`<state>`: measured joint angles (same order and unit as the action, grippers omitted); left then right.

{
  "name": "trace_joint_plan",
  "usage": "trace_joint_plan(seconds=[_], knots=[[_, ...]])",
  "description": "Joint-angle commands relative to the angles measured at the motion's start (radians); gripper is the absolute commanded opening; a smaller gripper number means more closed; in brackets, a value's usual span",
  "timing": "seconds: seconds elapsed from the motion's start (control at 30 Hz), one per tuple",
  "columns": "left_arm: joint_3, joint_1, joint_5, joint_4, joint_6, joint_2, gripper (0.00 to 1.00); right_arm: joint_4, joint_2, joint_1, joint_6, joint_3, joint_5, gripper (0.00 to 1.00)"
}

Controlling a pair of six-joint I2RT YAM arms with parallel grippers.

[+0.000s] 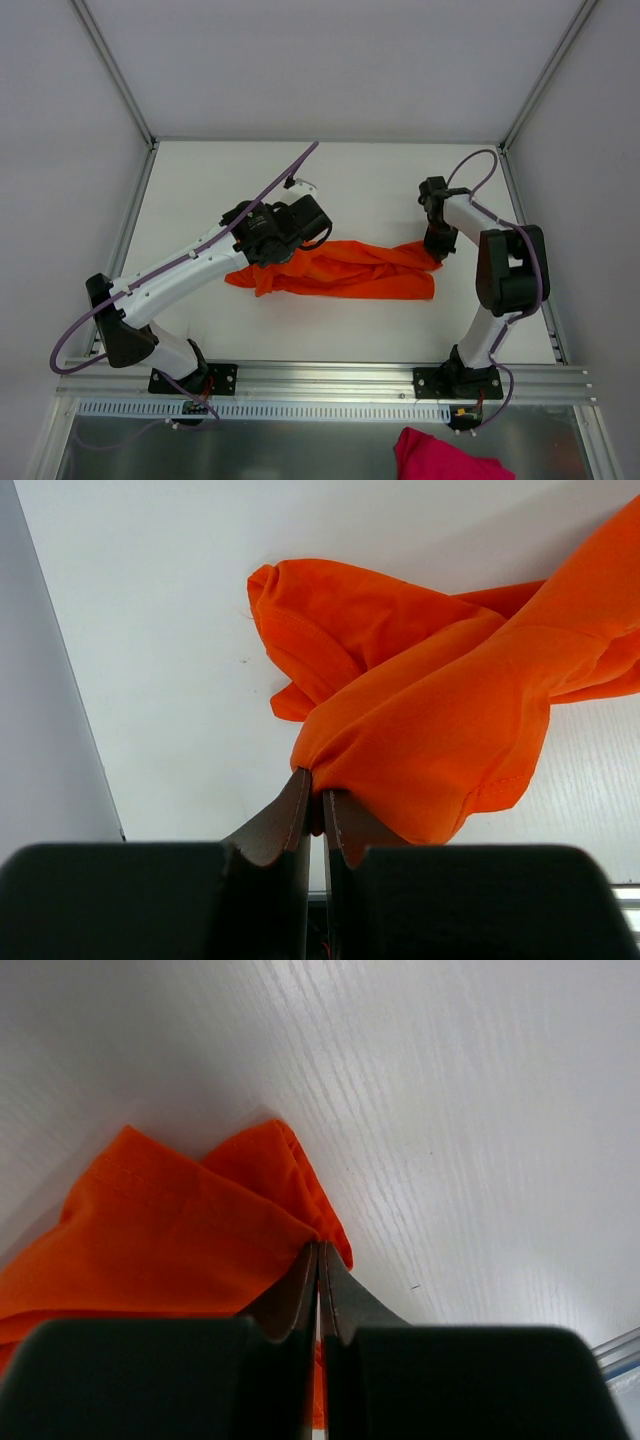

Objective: Fold and stack the t-shirts
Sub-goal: Flatten out the tshirt

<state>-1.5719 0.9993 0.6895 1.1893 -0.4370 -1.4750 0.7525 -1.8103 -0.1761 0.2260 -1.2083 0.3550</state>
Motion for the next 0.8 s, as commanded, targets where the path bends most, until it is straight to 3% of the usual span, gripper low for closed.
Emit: trace_joint_plan(seconds=[0.0, 0.27, 0.43, 0.53, 0.77], knots=[[-0.03, -0.01, 0.015, 0.012, 0.007, 0.024, 0.0, 0.004, 0.083, 0.007, -0.039, -0.077, 0.038, 0.01], [-0.158, -0.022, 0.106, -0.065, 0.105, -0.004, 0.0, 0.151, 0.103, 0.006, -0.155, -0.468, 0.131, 0.01], [-0.247, -0.041, 0.214, -0.198, 0.268, 0.004, 0.0, 0.214, 0.08, 0.007, -0.246, -0.719, 0.194, 0.01], [-0.284, -0.053, 0.277, -0.279, 0.348, 0.012, 0.0, 0.251, 0.063, 0.006, -0.272, -0.796, 0.231, 0.01], [-0.341, -0.054, 0.386, -0.318, 0.32, 0.03, 0.0, 0.281, 0.069, 0.009, -0.261, -0.904, 0.312, 0.01]])
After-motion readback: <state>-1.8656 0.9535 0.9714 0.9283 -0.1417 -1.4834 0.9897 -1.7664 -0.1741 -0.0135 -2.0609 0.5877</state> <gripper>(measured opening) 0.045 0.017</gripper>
